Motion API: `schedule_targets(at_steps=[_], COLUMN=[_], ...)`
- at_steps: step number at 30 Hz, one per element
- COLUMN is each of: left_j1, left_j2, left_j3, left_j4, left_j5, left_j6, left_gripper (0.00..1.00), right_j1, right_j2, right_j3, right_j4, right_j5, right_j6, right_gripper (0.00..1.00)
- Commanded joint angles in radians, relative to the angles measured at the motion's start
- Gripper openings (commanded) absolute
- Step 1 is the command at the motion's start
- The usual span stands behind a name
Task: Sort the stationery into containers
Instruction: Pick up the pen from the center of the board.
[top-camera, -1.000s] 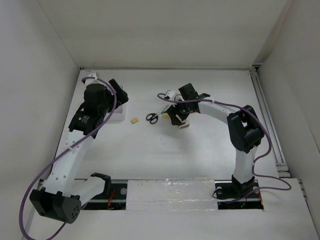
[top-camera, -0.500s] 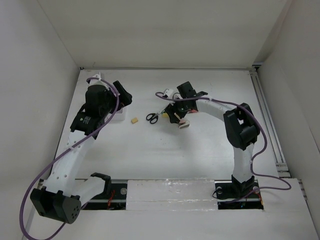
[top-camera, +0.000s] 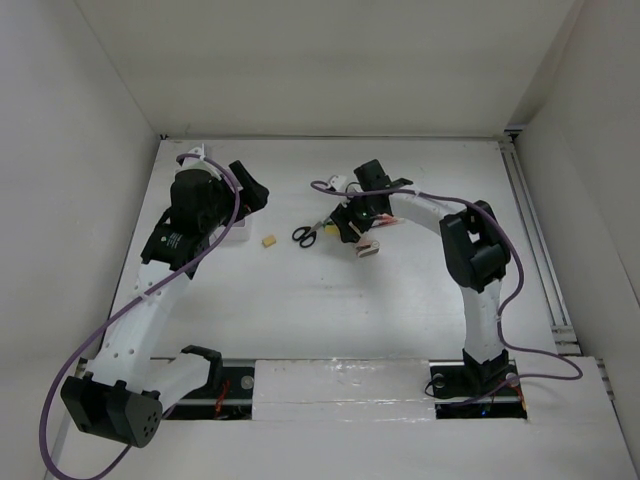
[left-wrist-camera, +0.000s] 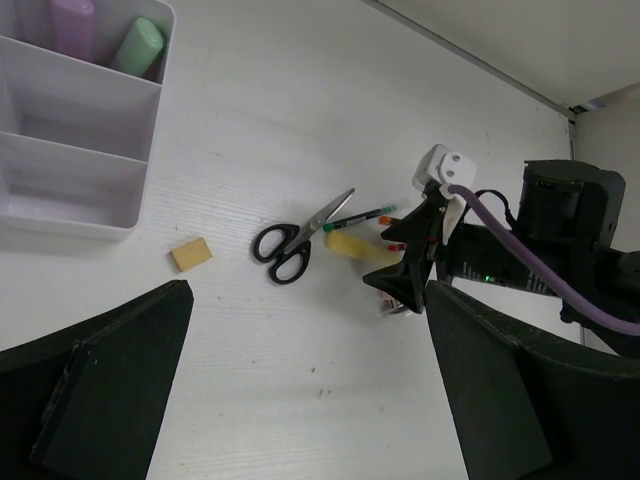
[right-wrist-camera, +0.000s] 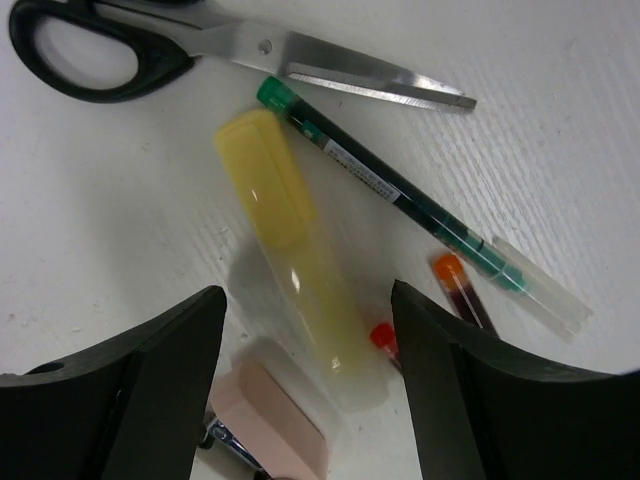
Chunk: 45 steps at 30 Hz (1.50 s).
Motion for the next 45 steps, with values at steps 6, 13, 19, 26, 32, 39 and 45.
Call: schedule_targets(at_steps=[6,13,19,26,32,39,45], left_j1=[0.001,0.001,0.001,0.001,0.001,0.001,0.001], left_j2=[-0.019,-0.019,-0.028,-0.028,-0.017,0.001,0.001], left_j3=[-0.009,-0.009,-0.009,-0.009,-0.018,-0.078,-0.177], left_j4=[0.037,0.037,0.037,0.037,0.046,0.161,0.382], left_j5=[0.024,0.024,0.015,0.024,0.051,0.209,0.410], left_j6=[0.014,0.014,0.014,0.023,0.023,-0.021,-0.116], left_gripper=[1.00,1.00,1.00,1.00,1.00,1.00,1.00], right_j1=[-0.006,0.030,0.073,0.094,0.103,0.123,0.181], right_j2=[0.014,0.004,-0.005,-0.046,-0.178,-0.379,-0.502], right_j3=[0.036,-0.005,-0.065,-0.094,-0.129,-0.197,-0.230], right_j4=[-0.049,-0.058,-0.023,0.017,0.051,0.176,0.291], right_j5=[-0.037,0.058,0.092,0.064,0.098,0.109,0.080], right_j6=[-0.022,0.018,0.047,0.078,0.113,0.268,0.403], right_gripper=[0.70,0.53,0.14,0.00,0.00,0.00,0.00])
